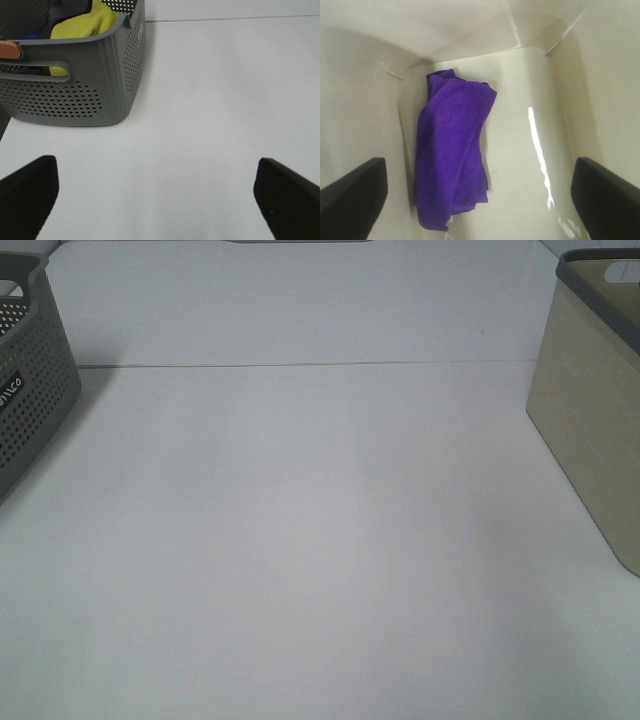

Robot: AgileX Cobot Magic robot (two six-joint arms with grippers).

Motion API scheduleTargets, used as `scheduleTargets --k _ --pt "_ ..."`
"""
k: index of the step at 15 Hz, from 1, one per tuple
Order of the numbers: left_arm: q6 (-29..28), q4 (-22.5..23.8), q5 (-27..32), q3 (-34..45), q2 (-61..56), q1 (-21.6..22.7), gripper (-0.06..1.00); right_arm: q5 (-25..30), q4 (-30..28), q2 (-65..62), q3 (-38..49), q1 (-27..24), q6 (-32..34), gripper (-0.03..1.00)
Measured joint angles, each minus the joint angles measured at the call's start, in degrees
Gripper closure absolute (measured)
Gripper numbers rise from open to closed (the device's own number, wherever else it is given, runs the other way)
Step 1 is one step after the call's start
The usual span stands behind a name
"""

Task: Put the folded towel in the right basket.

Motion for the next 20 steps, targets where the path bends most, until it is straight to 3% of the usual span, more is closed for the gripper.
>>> scheduleTargets --k 3,8,12,15,17,20 --pt "0.00 0.06 0.00 0.00 0.00 0.00 -0.05 0.00 6.25 -2.98 -4.53 3.90 0.80 0.01" --pt "0.00 0.06 0.00 0.00 0.00 0.00 -0.05 -0.40 3.21 -9.28 -9.22 12.78 1.09 0.01" --pt "0.00 0.06 0.00 0.00 0.00 0.00 -0.05 -0.57 4.64 -29.74 9.11 12.78 1.38 0.01" --pt "0.00 0.06 0.00 0.00 0.00 0.00 -0.05 -1.66 1.09 -52.94 33.40 12.78 2.35 0.01" --pt "0.00 0.06 0.00 0.00 0.00 0.00 -0.05 -8.02 -1.20 -73.40 53.69 12.78 2.86 0.01" --pt "0.00 0.06 0.00 0.00 0.00 0.00 -0.05 -9.80 -2.86 -96.83 70.47 12.78 2.86 0.01"
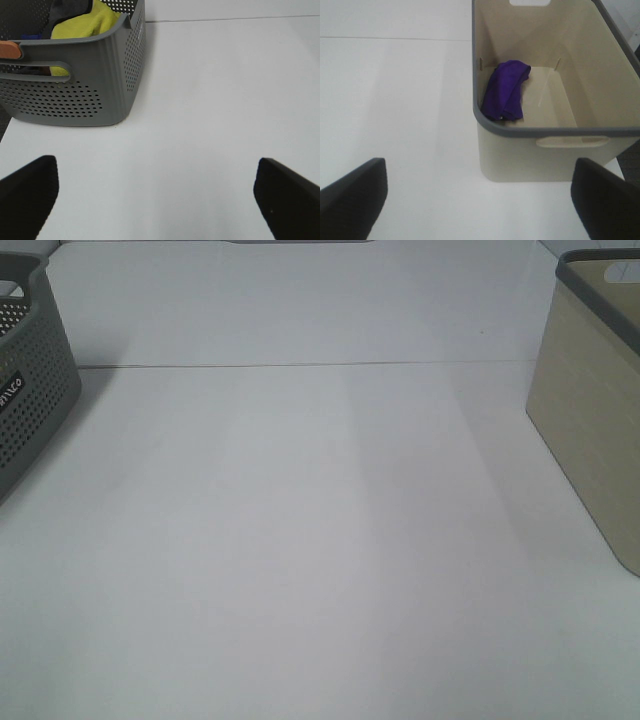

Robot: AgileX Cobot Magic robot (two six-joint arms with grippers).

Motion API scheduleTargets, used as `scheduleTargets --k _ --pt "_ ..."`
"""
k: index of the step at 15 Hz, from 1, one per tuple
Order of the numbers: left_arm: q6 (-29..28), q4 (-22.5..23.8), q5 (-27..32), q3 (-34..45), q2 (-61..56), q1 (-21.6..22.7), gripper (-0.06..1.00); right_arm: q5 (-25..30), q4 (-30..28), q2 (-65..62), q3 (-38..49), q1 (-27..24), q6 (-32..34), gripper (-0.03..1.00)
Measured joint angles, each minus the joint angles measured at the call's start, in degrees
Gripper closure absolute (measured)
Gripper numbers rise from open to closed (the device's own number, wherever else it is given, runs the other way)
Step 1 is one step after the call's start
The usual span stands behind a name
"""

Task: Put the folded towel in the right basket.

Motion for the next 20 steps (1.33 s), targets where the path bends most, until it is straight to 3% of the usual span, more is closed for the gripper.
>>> scheduleTargets --k 5,8,17,20 --pt "0.00 0.00 0.00 0.00 0.00 0.00 -0.05 0.00 0.00 -20.86 16.62 0.00 0.06 0.01" --pt "0.00 0.00 0.00 0.00 0.00 0.00 -0.05 2.12 0.00 -23.66 24.12 0.00 0.06 0.01" --pt "0.00 0.00 0.00 0.00 0.00 0.00 -0.05 2.92 -0.23 -23.66 24.81 0.00 0.06 0.01" --pt "0.00 -0.06 0.00 0.00 0.00 0.00 -0.05 2.92 -0.23 -23.66 24.81 -2.41 0.06 0.01"
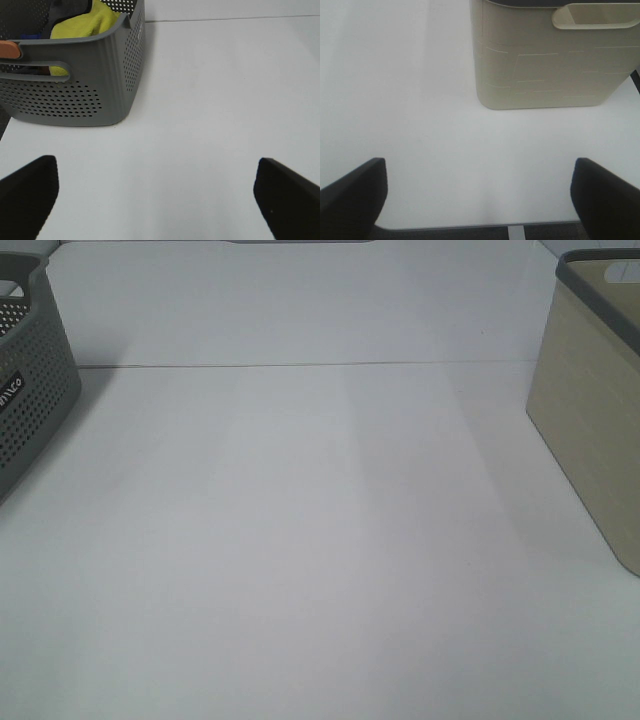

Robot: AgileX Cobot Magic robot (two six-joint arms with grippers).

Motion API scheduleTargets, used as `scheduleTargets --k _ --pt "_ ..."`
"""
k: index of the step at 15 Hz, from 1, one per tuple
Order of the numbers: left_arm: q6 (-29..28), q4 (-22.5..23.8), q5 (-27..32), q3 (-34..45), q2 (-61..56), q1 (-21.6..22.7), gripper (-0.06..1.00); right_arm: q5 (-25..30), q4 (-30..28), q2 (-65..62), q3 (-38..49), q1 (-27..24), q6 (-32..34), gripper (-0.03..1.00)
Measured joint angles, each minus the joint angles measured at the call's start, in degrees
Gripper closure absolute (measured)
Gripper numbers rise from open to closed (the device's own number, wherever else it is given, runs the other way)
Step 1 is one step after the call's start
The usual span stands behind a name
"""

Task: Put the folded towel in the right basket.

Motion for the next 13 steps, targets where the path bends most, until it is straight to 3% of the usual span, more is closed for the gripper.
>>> scheduleTargets --k 13 --pt "0.00 0.00 0.00 0.00 0.00 0.00 -0.05 0.00 0.00 0.00 0.00 0.00 0.00 0.01"
